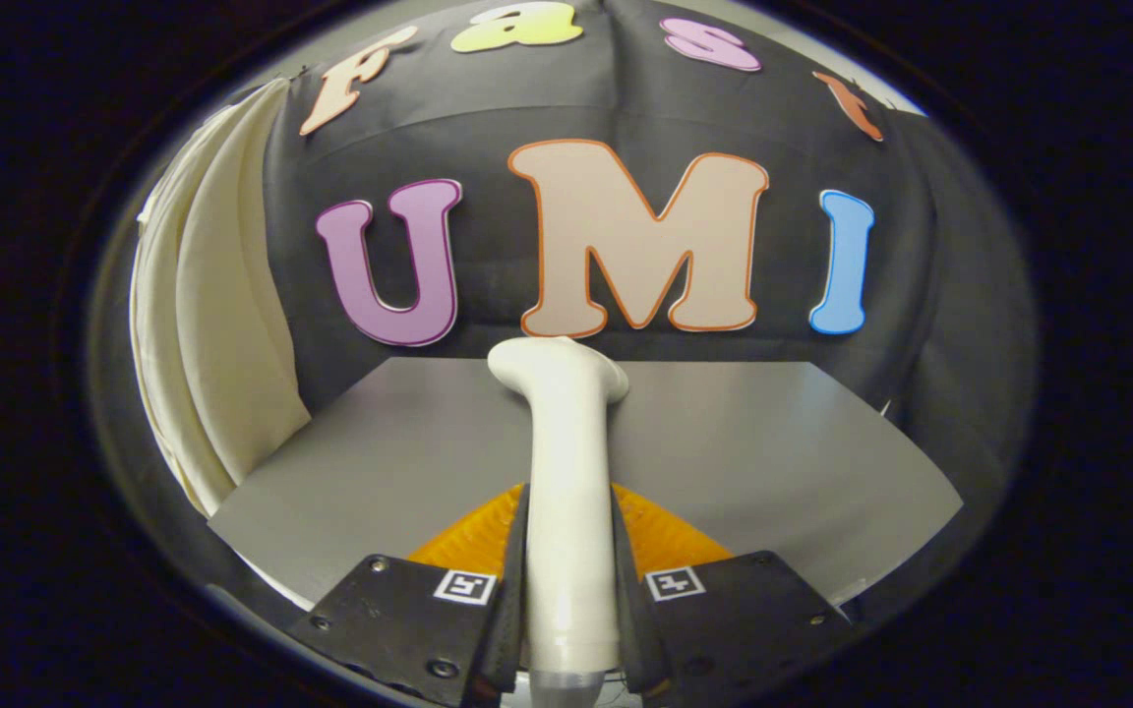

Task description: Iron the clothes twice with a garment steamer, once on the left side and once on the right side.

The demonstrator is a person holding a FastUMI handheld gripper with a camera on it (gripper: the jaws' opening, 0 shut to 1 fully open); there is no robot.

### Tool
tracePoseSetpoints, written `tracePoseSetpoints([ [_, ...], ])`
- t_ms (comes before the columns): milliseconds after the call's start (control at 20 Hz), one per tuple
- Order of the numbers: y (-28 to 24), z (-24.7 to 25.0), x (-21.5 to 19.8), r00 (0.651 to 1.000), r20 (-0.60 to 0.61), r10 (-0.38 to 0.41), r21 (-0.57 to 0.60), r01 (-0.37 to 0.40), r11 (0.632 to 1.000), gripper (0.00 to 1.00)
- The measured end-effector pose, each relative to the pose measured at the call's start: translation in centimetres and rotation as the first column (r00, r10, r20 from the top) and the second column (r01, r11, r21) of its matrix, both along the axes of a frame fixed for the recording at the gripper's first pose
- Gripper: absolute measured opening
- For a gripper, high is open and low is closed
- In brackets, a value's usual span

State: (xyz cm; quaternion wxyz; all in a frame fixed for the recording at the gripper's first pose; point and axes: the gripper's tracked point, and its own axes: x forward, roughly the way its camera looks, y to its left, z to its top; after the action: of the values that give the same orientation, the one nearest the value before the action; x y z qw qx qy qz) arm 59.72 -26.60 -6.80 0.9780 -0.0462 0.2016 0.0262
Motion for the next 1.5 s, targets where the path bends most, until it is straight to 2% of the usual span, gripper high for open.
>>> tracePoseSetpoints([
  [200, 1.2, 0.1, -1.8, 0.999, -0.039, 0.02, 0.06, -0.018, 0.998, 0.47],
  [350, 2.4, 1.3, -3.5, 1.0, 0.003, 0.026, 0.063, -0.026, 0.998, 0.39],
  [550, 6.2, 3.1, -7.0, 0.998, 0.007, 0.06, 0.102, -0.061, 0.993, 0.39],
  [750, 11.5, 6.6, -11.7, 0.993, 0.067, 0.093, 0.118, -0.1, 0.988, 0.39],
  [1100, 21.2, 11.1, -20.6, 0.988, 0.143, 0.063, 0.141, -0.083, 0.987, 0.38],
  [1300, 27.7, 12.2, -25.0, 0.979, 0.184, 0.083, 0.149, -0.111, 0.983, 0.37],
  [1500, 34.0, 11.8, -28.1, 0.976, 0.17, 0.137, 0.143, -0.162, 0.976, 0.36],
])
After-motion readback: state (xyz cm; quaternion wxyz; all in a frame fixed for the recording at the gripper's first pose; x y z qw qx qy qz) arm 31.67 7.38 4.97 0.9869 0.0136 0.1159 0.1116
